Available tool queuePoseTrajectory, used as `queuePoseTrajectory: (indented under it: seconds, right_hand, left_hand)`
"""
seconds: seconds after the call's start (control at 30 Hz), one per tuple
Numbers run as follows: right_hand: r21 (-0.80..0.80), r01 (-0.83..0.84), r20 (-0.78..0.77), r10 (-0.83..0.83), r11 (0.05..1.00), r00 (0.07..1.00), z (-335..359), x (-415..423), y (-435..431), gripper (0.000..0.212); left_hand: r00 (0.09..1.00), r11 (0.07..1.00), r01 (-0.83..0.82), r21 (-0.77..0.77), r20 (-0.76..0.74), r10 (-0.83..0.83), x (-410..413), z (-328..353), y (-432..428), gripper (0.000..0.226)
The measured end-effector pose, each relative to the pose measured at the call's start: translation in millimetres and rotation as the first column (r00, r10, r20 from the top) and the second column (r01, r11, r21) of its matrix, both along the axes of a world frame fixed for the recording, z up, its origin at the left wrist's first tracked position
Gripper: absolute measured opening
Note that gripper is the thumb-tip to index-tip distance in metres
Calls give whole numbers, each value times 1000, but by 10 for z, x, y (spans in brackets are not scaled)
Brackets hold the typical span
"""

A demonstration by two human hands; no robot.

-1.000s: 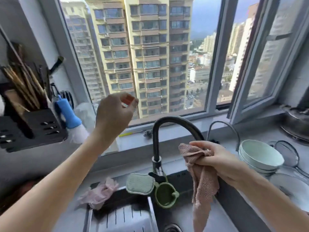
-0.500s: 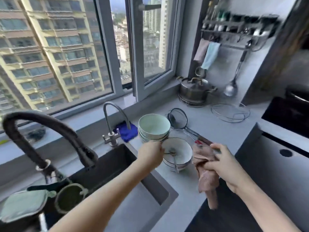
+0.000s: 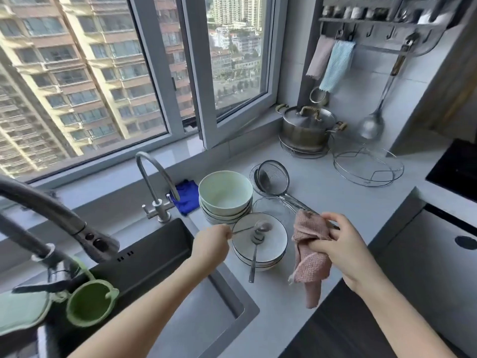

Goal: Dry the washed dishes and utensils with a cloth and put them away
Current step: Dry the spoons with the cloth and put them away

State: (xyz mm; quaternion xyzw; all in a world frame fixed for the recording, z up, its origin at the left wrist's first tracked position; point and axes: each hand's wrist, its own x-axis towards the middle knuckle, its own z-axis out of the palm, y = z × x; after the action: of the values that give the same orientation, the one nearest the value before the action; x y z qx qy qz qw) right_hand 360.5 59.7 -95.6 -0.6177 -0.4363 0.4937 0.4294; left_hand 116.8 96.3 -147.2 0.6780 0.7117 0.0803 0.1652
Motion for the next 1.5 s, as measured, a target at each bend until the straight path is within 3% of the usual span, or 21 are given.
queuePoseTrajectory:
  seconds: [0.07,0.13,0.2,0.3,0.43,0.6,0.67,0.77,0.87,0.97,1.07,1.13,1.2,1.27,1.4,1.5]
  right_hand:
    - [42,9,-28,-8,999,1000,55,-35,20,54]
    - [74,12,-57,-7,997,998,122,-138,23,54]
    - [106,7,-107,5,994,994,186,-315,21,53]
    - [155,10,-189,19,988,982,264,-683,3,50]
    - [182,-45,-300,99,982,949,292,-1415,-83,41]
    - [239,-35,-338,117,970,934,197,-2204,-192,37]
    - [254,-55,-258,123,966,958,156,-2378,-208,34]
    - [345,-127,-25,145,930,989,137,-2602,-228,27]
    - [407,-45,84,12,912,996,131,-2668,-170,23]
    - [242,107,-115,-81,964,990,95,-2635,-188,17]
    - [40,-97,-451,105,994,886,-10,-2832,-480,13]
    - [-9,-243,-560,196,970,805,-84,-3050,-718,17]
    - [-13,-303,-571,242,953,784,-134,-3276,-895,26]
    - [-36,-250,-568,186,968,801,-125,-3449,-976,37]
    - [-80,-92,-616,24,993,788,51,-3546,-815,29]
    - [-82,-62,-648,-6,995,762,135,-3597,-744,27]
  left_hand:
    - [945,991,-109,-71,303,126,-145,180,-105,23]
    - [753,960,-160,-230,600,270,-307,374,-289,25]
    - [590,930,-153,-334,724,357,-482,539,-499,25]
    - [493,913,-164,-373,771,404,-708,758,-774,27]
    - [478,925,-158,-346,793,378,-900,997,-1091,25]
    - [579,937,-210,-281,736,350,-1157,1110,-1456,25]
    - [601,932,-248,-263,713,362,-1287,1118,-1599,26]
    - [555,907,-323,-269,723,412,-1511,1127,-1753,28]
    - [510,882,-390,-265,735,447,-1733,1112,-1900,29]
    - [404,842,-468,-267,783,473,-1904,1020,-2071,27]
    - [318,819,-497,-286,819,479,-1949,904,-2150,24]
    - [324,833,-480,-277,826,462,-1920,844,-2150,24]
    - [356,848,-467,-250,825,439,-1889,801,-2136,26]
    - [392,859,-458,-227,816,425,-1886,773,-2134,27]
    - [432,883,-420,-211,809,399,-1955,796,-2133,30]
    - [400,868,-466,-171,835,378,-2004,801,-2090,30]
